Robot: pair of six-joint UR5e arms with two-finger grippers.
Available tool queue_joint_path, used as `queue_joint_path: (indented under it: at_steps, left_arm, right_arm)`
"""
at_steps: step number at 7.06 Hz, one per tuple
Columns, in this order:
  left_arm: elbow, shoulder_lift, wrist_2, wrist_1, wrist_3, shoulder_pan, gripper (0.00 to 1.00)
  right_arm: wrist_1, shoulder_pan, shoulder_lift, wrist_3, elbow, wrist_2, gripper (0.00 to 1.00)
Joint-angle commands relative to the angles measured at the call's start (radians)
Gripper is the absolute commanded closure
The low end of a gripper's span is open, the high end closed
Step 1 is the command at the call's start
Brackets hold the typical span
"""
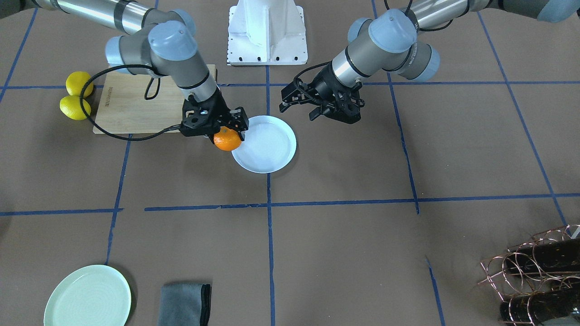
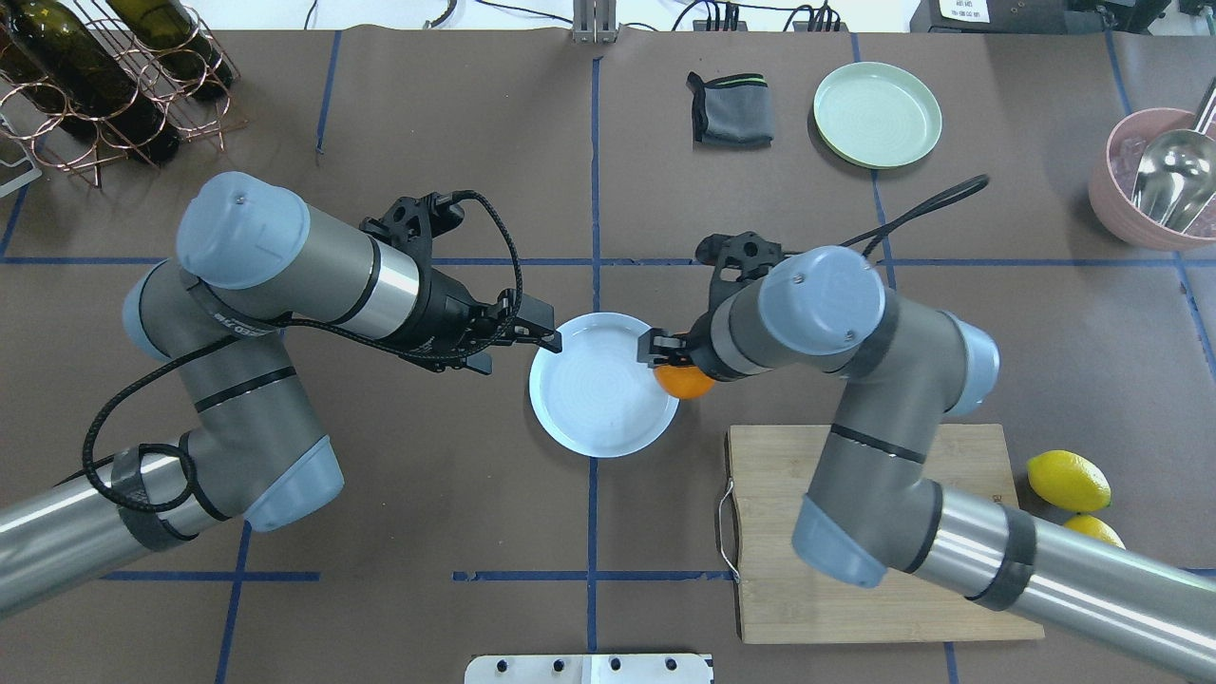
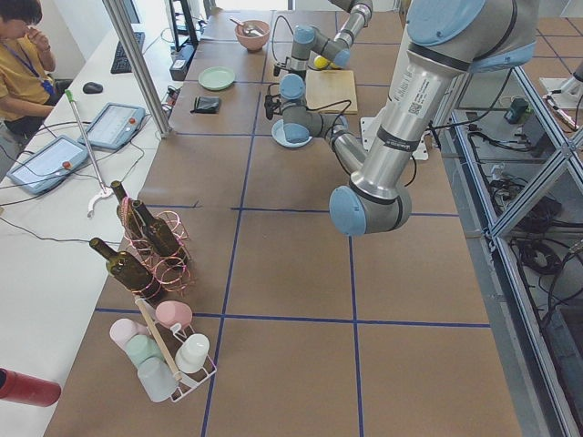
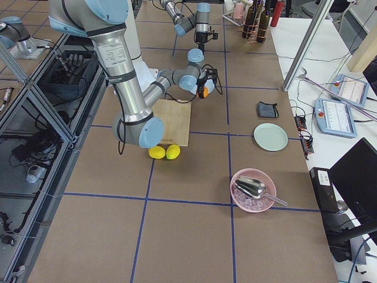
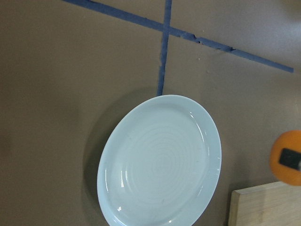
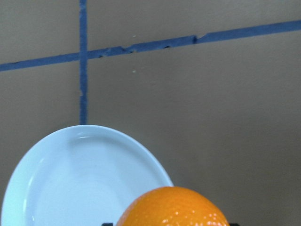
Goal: Pick orange to plate
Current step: 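Carry the orange with the right gripper over the light blue plate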
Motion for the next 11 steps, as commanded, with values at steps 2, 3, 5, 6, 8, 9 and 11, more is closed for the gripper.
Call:
queue_joint_path:
  at_steps: [2, 3, 5, 6, 8, 9, 11]
  left_arm:
    - [-0.103, 0.066, -0.01, -0.002, -0.002, -0.036, 0.01]
    - [-0.118, 0.092, -0.012, -0.002, -0.002, -0.036, 0.01]
    - [-0.132, 0.104, -0.012, -0.003, -0.002, -0.036, 0.01]
    - [-0.132, 0.104, -0.012, -0.003, -0.002, -0.036, 0.01]
    - [-0.132, 0.106, -0.01, -0.003, -0.002, -0.036, 0.01]
    - [-0.132, 0.112, -0.01, -0.003, -0.002, -0.036, 0.01]
    - [-0.13, 0.112, -0.01, -0.003, -0.002, -0.036, 0.01]
  right_arm:
    - [0.006, -0.048, 0.094, 0.045, -0.086, -0.044, 0.96]
    - [0.006, -0.048, 0.099, 0.042, -0.099, -0.046, 0.95]
    - [0.005, -0.055, 0.111, 0.04, -0.119, -0.096, 0.81]
    - [0.005, -0.055, 0.113, 0.039, -0.12, -0.098, 0.42]
    - [0.005, -0.058, 0.121, 0.04, -0.133, -0.098, 0.2]
    - [0.003, -0.058, 0.121, 0.04, -0.133, -0.098, 0.01]
    - [0.006, -0.059, 0.121, 0.044, -0.133, -0.098, 0.0]
